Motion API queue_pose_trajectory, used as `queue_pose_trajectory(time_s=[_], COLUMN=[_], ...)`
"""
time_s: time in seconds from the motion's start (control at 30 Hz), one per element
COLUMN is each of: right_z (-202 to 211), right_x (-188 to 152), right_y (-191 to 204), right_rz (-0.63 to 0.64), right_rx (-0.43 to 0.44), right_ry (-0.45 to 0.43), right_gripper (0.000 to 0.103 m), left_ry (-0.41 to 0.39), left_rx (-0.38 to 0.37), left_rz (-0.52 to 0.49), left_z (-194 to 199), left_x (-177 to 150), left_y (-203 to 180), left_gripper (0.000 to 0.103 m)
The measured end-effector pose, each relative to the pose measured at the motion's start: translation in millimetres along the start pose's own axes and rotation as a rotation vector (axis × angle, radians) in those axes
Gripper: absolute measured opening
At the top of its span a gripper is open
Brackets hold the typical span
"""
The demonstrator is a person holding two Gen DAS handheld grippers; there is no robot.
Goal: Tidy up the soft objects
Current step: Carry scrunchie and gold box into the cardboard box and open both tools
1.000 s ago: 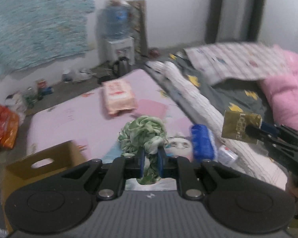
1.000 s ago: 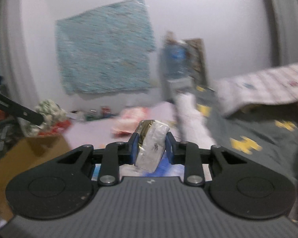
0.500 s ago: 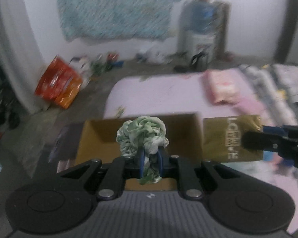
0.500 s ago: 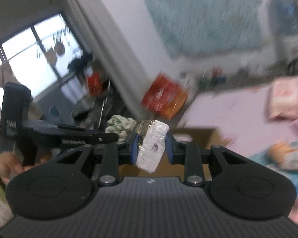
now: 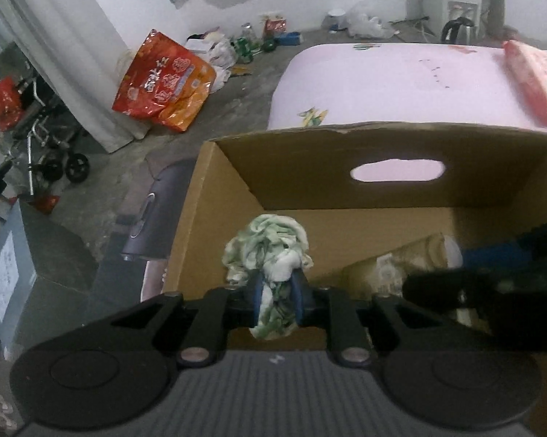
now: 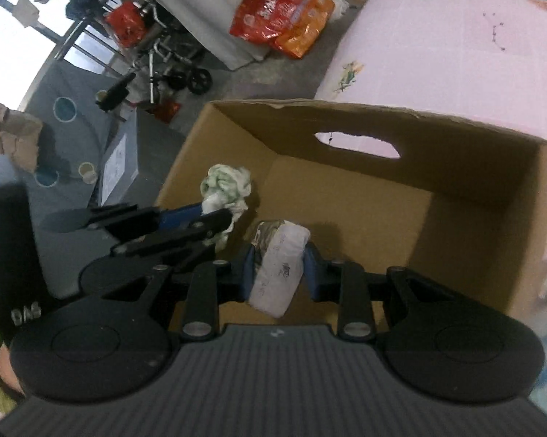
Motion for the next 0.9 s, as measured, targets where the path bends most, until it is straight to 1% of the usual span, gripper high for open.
queue_pose_trajectory(time_s=[0.07,0.1,0.17,0.27,0.37,0.4,0.57,0.67,0.7,0.73,0.77,0.8,0.87,0.9], right_z=[-14,-18,-31,-45,-63,-71,-95,-89,-90,-90,-90,-86,-75,-67], right_x=[6,6,5,5,4,8,13,15,16,18,19,19,21,21], right_y=[-8,-13,-19,-32,-43,-50,-52,-54,-54,-54,-54,-53,-49,-46], right_rz=[-0.040,-0.048,-0.057,-0.087,-0.117,-0.132,-0.176,-0.166,-0.158,-0.149,-0.144,-0.139,-0.115,-0.106], right_rx=[-0.006,-0.012,-0.034,-0.065,-0.087,-0.084,-0.068,-0.081,-0.082,-0.093,-0.116,-0.139,-0.140,-0.137], right_ry=[0.006,0.006,0.006,0.011,0.013,0.016,0.005,-0.019,-0.010,0.005,0.013,0.010,-0.009,-0.022], right_gripper=[0.027,0.027,0.028,0.028,0.028,0.028,0.029,0.032,0.033,0.041,0.053,0.058,0.078,0.081], left_ry=[-0.001,-0.010,-0.026,-0.048,-0.050,-0.055,-0.048,-0.032,-0.030,-0.029,-0.029,-0.032,-0.045,-0.053], left_rx=[-0.001,0.000,0.016,0.031,0.024,0.022,0.025,0.012,0.010,0.007,0.006,0.004,-0.002,-0.005], left_rz=[0.006,0.003,-0.012,-0.028,-0.029,-0.029,-0.022,-0.001,0.005,0.009,0.013,0.017,0.019,0.018], left_z=[-5,-5,-4,-2,-5,-4,1,3,5,7,9,12,21,26], left_x=[0,1,1,2,4,5,2,1,0,0,-1,-1,-3,-3], left_y=[1,0,-3,-7,-6,-6,-3,-1,0,1,2,4,6,7], left_gripper=[0.030,0.032,0.045,0.055,0.061,0.061,0.067,0.070,0.071,0.071,0.072,0.072,0.074,0.075])
Point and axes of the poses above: each gripper's, at about its wrist camera, not at the fingertips, and z roughly against the way its jaws point, y to its left, x to its top, the point moved 5 cm from there along -z, roughly the way its jaws point, and after that the axes turned 7 degrees about -y, right-handed, at the moved point
